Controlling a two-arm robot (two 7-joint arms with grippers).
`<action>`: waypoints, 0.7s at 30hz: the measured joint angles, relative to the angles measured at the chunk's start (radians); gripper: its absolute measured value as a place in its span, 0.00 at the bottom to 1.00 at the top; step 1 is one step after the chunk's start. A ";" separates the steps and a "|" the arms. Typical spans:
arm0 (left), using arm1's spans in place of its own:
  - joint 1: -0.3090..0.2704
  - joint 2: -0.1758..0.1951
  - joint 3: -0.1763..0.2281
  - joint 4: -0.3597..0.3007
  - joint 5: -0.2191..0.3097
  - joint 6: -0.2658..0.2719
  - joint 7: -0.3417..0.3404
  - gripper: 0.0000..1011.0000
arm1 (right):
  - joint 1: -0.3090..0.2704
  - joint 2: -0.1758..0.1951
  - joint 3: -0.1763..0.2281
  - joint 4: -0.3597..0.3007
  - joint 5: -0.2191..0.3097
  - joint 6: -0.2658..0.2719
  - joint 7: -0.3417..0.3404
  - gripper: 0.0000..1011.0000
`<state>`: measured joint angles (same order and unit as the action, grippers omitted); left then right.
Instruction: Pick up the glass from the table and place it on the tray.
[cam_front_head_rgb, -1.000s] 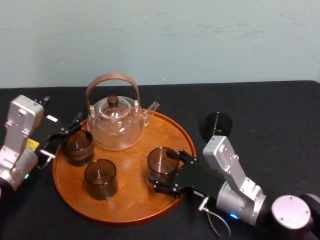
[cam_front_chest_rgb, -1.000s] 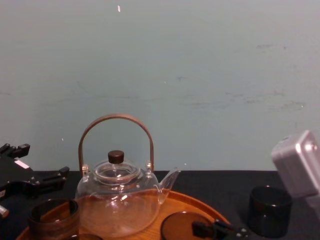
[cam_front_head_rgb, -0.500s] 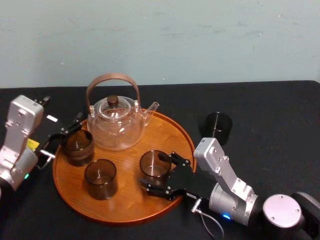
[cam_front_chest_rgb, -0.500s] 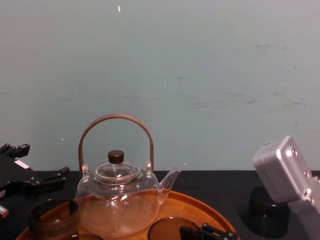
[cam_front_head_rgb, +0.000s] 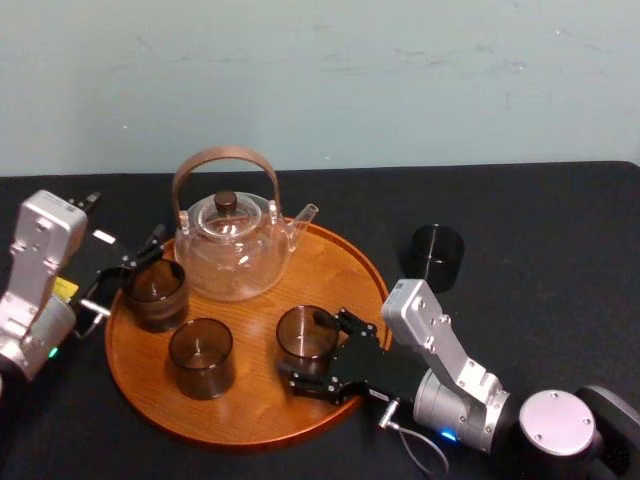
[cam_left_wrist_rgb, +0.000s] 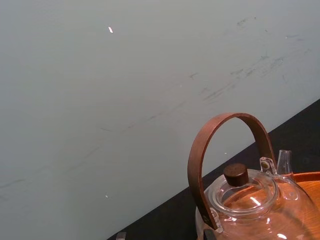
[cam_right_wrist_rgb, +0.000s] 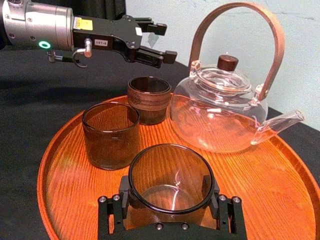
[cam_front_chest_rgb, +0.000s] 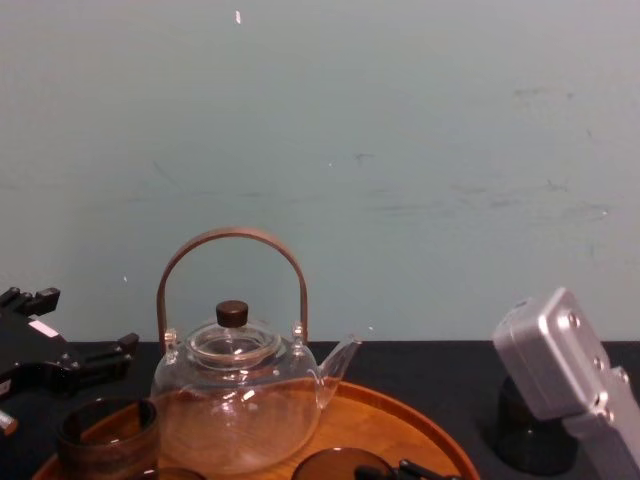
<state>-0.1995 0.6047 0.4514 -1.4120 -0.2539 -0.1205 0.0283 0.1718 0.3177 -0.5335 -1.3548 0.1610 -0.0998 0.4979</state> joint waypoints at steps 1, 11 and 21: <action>0.000 0.000 0.000 0.000 0.000 0.000 0.000 0.99 | 0.000 0.000 0.000 0.001 0.000 0.000 0.000 0.90; 0.000 0.000 0.000 0.000 0.000 0.000 0.000 0.99 | 0.001 -0.002 0.000 0.006 0.000 -0.001 -0.003 0.90; 0.000 0.000 0.000 0.000 0.000 0.000 0.000 0.99 | 0.000 -0.002 0.000 0.005 0.000 0.000 -0.004 0.93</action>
<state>-0.1995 0.6047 0.4514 -1.4119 -0.2539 -0.1205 0.0283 0.1721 0.3159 -0.5335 -1.3501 0.1611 -0.0999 0.4939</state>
